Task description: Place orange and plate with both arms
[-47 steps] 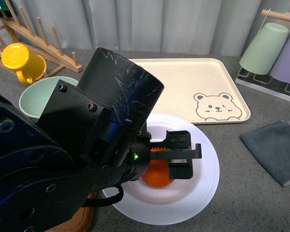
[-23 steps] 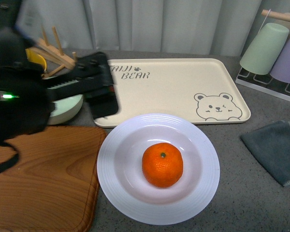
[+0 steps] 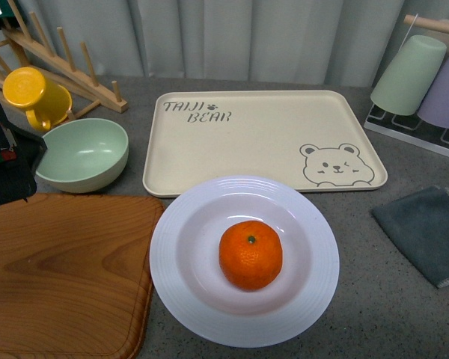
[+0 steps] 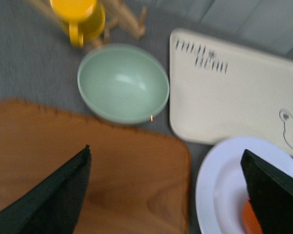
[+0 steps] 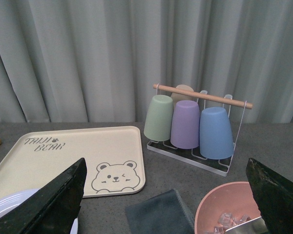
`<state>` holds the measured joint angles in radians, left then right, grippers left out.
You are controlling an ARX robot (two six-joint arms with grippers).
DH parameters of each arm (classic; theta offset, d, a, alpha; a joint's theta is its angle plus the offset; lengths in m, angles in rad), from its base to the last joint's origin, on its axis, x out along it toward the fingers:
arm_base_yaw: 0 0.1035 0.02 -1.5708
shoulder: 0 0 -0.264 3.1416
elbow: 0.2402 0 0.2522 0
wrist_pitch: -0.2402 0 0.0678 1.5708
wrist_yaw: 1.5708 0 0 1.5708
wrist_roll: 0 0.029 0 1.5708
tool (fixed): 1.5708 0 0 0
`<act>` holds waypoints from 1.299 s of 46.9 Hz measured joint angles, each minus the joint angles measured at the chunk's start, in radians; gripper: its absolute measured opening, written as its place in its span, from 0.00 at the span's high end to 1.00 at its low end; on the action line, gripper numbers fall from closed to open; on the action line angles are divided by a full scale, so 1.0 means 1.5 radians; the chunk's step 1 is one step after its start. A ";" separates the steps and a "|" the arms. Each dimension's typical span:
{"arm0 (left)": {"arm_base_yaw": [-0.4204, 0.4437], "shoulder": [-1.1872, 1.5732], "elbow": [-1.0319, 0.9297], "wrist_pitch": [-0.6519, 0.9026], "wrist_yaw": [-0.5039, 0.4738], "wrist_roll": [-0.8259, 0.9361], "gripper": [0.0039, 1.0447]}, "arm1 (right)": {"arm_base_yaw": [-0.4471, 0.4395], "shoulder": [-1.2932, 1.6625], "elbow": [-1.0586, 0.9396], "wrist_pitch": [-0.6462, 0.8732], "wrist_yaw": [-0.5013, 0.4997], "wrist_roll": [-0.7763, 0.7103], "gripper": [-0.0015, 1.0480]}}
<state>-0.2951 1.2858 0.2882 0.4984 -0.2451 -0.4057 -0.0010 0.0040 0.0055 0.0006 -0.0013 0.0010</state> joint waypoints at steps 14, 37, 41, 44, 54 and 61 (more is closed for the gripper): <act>0.073 -0.073 -0.155 0.409 0.044 0.246 0.65 | 0.000 0.000 0.000 0.000 0.000 0.000 0.09; 0.194 -0.460 -0.179 0.058 0.161 0.265 0.96 | 0.000 0.000 0.000 0.000 0.000 0.000 0.09; 0.194 -0.489 -0.179 0.030 0.162 0.265 0.96 | 0.000 0.000 0.000 0.000 0.000 0.000 0.09; 0.195 -0.510 -0.179 0.011 0.161 0.265 0.96 | 0.000 0.000 0.000 0.000 0.000 0.000 0.09; 0.195 -0.576 -0.179 -0.050 0.163 0.265 0.96 | 0.000 0.000 0.000 0.000 0.000 0.000 0.09; 0.195 -0.625 -0.179 -0.098 0.162 0.265 0.96 | 0.000 0.000 0.000 0.000 0.000 0.000 0.09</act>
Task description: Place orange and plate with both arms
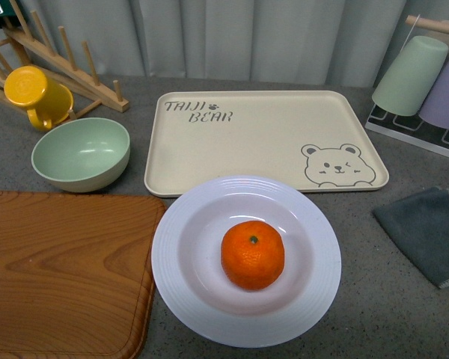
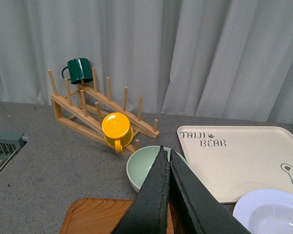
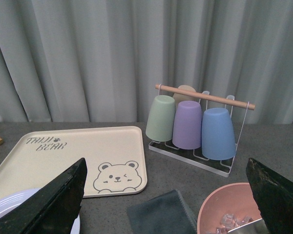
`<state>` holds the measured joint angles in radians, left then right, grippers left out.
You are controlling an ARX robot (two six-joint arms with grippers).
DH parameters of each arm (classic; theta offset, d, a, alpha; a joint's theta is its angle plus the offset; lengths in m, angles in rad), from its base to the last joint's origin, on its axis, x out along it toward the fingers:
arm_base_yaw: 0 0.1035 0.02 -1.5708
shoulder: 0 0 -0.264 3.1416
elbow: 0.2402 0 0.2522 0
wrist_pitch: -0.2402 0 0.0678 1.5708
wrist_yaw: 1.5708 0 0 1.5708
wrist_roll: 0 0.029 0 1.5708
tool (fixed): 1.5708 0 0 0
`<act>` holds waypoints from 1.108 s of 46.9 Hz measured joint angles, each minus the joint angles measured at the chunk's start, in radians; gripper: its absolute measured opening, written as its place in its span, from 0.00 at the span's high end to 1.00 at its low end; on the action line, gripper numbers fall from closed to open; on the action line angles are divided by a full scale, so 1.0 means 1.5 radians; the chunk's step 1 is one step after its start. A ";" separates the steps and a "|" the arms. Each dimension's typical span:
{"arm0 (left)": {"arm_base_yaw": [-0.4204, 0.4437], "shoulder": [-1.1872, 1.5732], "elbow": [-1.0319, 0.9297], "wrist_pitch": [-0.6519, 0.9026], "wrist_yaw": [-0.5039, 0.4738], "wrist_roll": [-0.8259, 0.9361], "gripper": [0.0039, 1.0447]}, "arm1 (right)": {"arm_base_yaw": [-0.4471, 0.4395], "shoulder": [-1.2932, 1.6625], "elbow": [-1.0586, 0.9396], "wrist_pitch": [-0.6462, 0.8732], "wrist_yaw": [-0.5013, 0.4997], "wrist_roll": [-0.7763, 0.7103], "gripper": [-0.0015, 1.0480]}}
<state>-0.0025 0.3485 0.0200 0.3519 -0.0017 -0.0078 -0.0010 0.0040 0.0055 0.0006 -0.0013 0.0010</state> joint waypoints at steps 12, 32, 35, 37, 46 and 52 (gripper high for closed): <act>0.000 -0.056 0.000 -0.056 0.000 0.000 0.96 | 0.000 0.000 0.000 0.000 0.000 0.000 0.09; 0.000 -0.223 0.000 -0.230 0.001 0.000 0.96 | 0.000 0.000 0.000 0.000 0.000 0.000 0.09; 0.000 -0.228 0.000 -0.233 0.001 0.000 0.96 | 0.000 0.000 0.000 0.000 0.000 0.000 0.09; 0.000 -0.229 0.000 -0.233 0.001 0.000 0.96 | 0.000 0.000 0.000 0.000 0.000 0.000 0.09; 0.000 -0.229 0.000 -0.233 0.001 0.000 0.69 | -0.010 0.042 0.012 -0.029 -0.031 -0.013 0.09; 0.000 -0.230 0.000 -0.234 0.001 0.000 0.45 | -0.014 0.237 0.015 0.099 -0.026 -0.020 0.09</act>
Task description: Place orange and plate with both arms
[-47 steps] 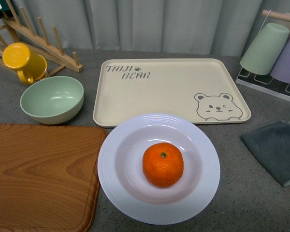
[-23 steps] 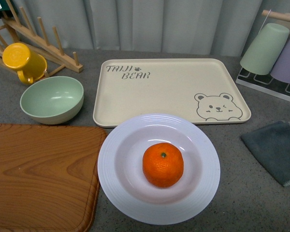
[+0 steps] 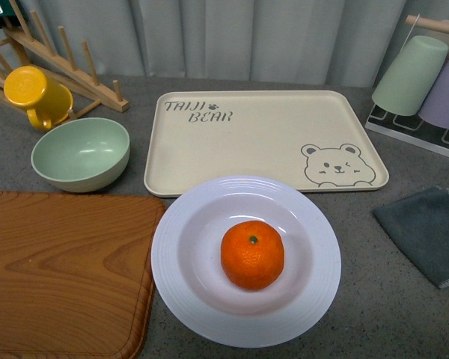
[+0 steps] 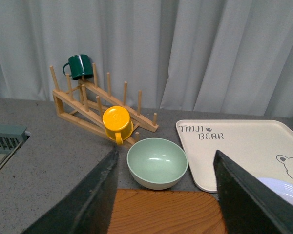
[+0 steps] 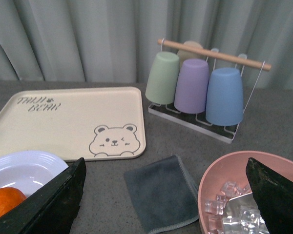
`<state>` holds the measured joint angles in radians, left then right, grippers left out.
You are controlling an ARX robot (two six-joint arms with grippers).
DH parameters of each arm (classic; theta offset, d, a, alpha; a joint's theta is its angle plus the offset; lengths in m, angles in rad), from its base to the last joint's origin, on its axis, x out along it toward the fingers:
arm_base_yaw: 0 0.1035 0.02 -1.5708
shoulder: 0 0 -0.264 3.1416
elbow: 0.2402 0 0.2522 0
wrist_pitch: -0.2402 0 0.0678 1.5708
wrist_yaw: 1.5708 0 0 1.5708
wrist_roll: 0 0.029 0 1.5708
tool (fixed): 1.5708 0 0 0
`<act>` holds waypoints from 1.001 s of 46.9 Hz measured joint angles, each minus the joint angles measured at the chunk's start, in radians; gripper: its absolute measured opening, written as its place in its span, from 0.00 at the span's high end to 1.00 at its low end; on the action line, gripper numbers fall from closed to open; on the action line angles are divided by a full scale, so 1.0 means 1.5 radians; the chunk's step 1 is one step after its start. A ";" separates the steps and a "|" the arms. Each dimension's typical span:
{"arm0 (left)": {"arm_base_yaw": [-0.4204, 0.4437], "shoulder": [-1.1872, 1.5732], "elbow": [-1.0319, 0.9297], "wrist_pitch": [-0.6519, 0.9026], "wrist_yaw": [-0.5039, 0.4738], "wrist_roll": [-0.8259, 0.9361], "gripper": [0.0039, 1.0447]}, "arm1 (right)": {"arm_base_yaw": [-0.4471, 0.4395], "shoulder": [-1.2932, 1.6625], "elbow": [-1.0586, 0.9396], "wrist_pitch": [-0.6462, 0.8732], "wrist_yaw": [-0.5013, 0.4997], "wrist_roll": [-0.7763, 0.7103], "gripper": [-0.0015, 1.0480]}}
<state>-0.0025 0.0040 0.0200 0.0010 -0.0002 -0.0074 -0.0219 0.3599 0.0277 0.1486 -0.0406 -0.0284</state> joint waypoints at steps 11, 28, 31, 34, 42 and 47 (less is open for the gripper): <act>0.000 0.000 0.000 0.000 0.000 0.000 0.09 | -0.020 0.427 0.099 0.175 -0.095 0.052 0.09; 0.000 0.000 0.000 0.000 0.000 0.002 0.06 | -0.023 0.938 0.262 0.195 -0.376 0.216 0.09; 0.000 0.000 0.000 0.000 0.000 0.002 0.06 | -0.017 1.010 0.282 0.227 -0.435 0.254 0.09; 0.000 0.000 0.000 0.000 0.000 0.002 0.06 | -0.009 1.046 0.295 0.246 -0.469 0.275 0.09; 0.000 0.000 0.000 0.000 0.000 0.002 0.06 | 0.023 1.125 0.334 0.315 -0.509 0.352 0.09; 0.000 0.000 0.000 0.000 0.000 0.002 0.06 | 0.047 1.177 0.371 0.354 -0.511 0.408 0.09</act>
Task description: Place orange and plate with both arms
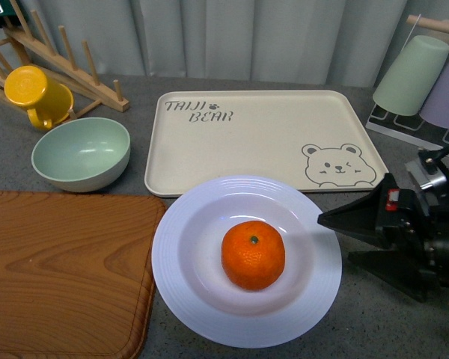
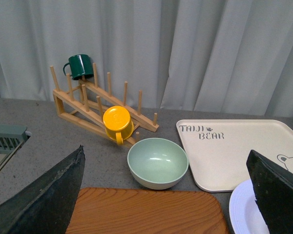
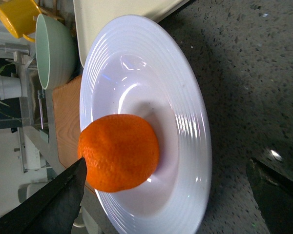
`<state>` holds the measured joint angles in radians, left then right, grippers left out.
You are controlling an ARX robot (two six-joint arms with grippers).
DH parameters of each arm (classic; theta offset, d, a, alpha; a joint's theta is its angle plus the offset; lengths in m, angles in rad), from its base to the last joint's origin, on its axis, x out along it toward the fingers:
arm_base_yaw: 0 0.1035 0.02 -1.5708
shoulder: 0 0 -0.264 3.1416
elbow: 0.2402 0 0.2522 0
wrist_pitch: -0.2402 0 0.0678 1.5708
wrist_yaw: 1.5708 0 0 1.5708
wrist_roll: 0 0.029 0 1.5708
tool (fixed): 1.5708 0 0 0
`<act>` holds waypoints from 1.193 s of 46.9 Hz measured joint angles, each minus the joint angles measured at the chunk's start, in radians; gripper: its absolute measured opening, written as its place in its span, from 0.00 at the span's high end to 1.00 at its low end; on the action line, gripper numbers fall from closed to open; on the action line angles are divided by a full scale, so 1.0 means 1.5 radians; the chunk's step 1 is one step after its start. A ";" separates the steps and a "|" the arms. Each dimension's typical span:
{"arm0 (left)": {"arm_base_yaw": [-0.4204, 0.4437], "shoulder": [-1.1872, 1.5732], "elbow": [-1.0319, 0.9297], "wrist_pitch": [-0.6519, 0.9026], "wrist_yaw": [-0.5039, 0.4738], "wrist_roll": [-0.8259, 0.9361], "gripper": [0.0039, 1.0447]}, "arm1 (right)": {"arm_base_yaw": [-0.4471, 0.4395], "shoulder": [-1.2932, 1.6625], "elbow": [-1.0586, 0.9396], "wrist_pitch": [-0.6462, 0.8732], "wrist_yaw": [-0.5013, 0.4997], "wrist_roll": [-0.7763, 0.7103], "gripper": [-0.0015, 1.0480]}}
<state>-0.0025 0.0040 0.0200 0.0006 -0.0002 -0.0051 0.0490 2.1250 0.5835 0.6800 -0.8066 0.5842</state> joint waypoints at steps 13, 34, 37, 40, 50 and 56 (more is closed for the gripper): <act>0.000 0.000 0.000 0.000 0.000 0.000 0.06 | 0.035 0.070 0.074 0.037 0.001 0.076 0.09; 0.000 0.000 0.000 0.000 0.000 0.000 0.06 | 0.060 0.127 0.102 0.056 0.003 0.121 0.38; 0.000 0.000 0.000 0.000 0.000 0.000 0.06 | 0.060 0.132 0.102 0.056 0.003 0.122 0.36; 0.000 0.000 0.000 0.000 0.000 0.000 0.06 | 0.060 0.133 0.104 0.052 0.006 0.121 0.37; 0.000 0.000 0.000 0.000 0.000 0.000 0.06 | 0.060 0.137 0.104 0.059 0.007 0.122 0.39; 0.000 0.000 0.000 0.000 0.000 0.000 0.06 | 0.060 0.137 0.104 0.060 0.008 0.122 0.60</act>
<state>-0.0025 0.0040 0.0200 0.0006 -0.0002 -0.0051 0.1394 2.3306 0.7387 0.7704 -0.7952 0.7666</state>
